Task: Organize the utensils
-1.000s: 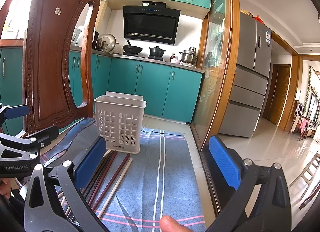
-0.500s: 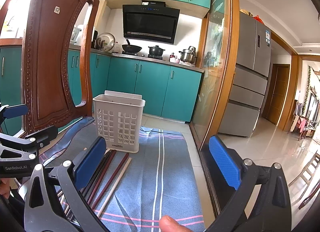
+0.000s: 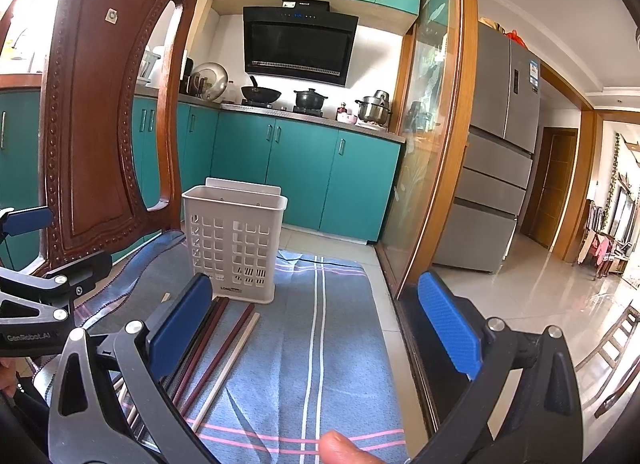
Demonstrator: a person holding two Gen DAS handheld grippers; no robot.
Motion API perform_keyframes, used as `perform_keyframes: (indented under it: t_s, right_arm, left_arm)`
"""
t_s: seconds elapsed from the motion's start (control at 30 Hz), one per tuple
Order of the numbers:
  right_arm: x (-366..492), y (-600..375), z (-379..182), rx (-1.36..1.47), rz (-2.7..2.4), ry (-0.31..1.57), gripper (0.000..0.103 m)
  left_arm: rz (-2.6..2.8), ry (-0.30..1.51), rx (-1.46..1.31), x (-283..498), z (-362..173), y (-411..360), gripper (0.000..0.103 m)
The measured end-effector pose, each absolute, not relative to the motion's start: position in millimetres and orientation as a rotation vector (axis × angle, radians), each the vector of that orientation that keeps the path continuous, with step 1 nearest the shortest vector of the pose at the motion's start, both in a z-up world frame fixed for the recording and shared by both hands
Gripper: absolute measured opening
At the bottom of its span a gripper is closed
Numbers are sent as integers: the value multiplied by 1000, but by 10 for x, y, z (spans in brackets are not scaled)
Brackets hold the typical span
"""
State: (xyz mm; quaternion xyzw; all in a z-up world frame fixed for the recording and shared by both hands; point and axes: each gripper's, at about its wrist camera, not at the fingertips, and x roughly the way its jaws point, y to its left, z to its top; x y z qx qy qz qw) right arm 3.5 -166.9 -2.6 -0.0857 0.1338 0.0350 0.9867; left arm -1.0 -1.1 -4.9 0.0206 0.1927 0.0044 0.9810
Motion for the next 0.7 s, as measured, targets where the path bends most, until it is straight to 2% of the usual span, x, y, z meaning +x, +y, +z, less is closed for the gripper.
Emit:
perform_keyframes:
  t_s: [0.7]
  right_arm:
    - [97, -1658, -10, -181, 43, 296, 101]
  left_arm:
    - [15, 424, 68, 64, -56, -38, 100]
